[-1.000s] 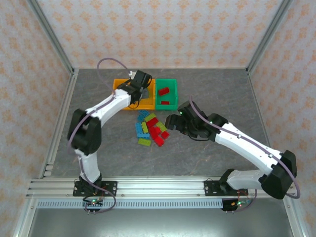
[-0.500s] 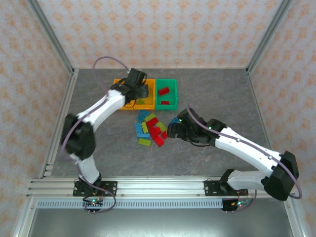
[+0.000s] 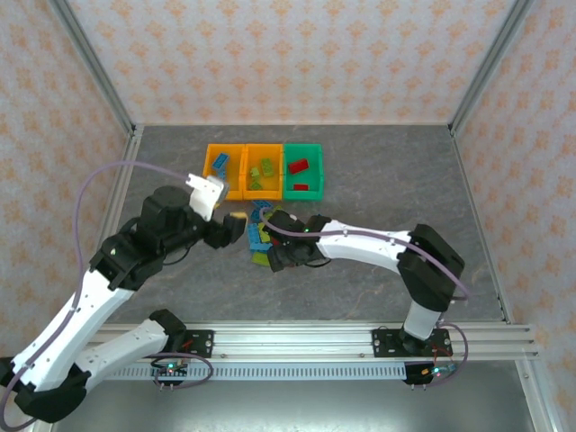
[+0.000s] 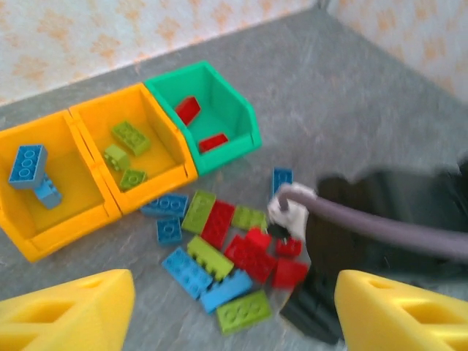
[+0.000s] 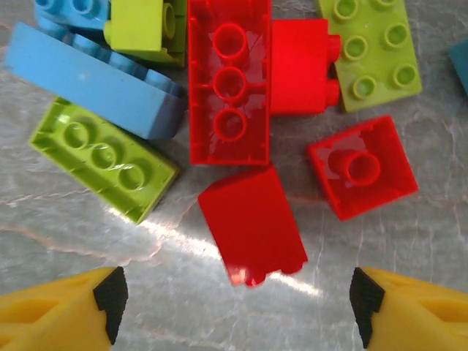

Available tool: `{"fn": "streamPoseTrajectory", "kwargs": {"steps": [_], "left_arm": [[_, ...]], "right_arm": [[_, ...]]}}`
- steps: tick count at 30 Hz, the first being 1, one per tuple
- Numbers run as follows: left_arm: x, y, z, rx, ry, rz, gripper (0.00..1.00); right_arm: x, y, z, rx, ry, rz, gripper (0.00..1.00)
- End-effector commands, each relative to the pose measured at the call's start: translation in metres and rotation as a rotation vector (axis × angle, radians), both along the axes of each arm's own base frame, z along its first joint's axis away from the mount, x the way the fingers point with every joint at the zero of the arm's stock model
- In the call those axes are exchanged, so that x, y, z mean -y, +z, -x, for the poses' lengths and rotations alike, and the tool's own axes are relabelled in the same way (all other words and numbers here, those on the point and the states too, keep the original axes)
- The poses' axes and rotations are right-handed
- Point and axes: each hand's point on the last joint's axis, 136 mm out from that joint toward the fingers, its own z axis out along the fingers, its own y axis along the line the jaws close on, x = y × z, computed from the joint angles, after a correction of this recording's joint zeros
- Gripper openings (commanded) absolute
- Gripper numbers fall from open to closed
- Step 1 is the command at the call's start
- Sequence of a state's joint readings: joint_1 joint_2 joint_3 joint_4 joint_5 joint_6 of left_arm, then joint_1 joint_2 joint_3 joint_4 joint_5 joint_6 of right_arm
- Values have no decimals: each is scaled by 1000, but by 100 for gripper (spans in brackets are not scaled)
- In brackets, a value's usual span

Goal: Sort the legos into containers by color

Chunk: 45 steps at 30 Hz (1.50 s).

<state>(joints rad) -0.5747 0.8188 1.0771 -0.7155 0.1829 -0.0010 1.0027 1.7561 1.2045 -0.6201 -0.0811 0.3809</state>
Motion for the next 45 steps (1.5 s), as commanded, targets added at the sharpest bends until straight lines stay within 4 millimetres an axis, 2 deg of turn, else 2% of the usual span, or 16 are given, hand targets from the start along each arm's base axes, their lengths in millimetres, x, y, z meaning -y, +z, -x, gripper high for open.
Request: {"fn": "streamPoseTrajectory", "kwargs": {"steps": [1, 6, 10, 13, 16, 19, 21, 25, 28, 31, 33, 35, 37, 40, 43, 45], "left_arm": [[-7, -36, 21, -25, -91, -112, 78], [6, -40, 30, 35, -202, -75, 86], [15, -47, 41, 32, -303, -85, 88], [24, -54, 52, 32, -397, -81, 90], [32, -56, 63, 41, -480, -62, 95], [38, -57, 68, 41, -529, -40, 99], [38, -59, 67, 38, -526, -46, 100], [29, -63, 52, 39, -438, -94, 100], [9, -71, 31, 35, -284, -167, 100], [-11, -79, 18, 20, -160, -242, 100], [-19, -82, 14, 17, -113, -269, 100], [-23, -84, 12, 18, -90, -284, 100], [-25, -83, 11, 23, -80, -288, 100], [-25, -83, 11, 26, -79, -285, 100], [-26, -83, 12, 25, -75, -285, 100], [-26, -83, 12, 26, -73, -284, 100]], "right_arm": [[-5, -7, -8, 17, 40, 46, 78], [-14, -25, -6, -29, 47, 52, 65], [-13, -32, -8, -28, 34, 62, 49], [-6, -25, -10, -7, -2, 66, 32], [0, -2, -13, 53, -43, 13, 30], [5, 32, -20, 147, -87, -74, 29], [13, 57, -32, 218, -135, -131, 29], [42, 92, -81, 345, -300, -203, 29], [58, 101, -127, 400, -374, -179, 29], [62, 100, -173, 410, -402, -145, 29], [64, 92, -201, 405, -427, -118, 31], [61, 86, -225, 387, -434, -111, 36], [54, 82, -244, 369, -418, -92, 45], [48, 89, -259, 367, -406, -65, 62], [48, 106, -255, 361, -403, -81, 64], [51, 121, -243, 356, -410, -129, 64]]}}
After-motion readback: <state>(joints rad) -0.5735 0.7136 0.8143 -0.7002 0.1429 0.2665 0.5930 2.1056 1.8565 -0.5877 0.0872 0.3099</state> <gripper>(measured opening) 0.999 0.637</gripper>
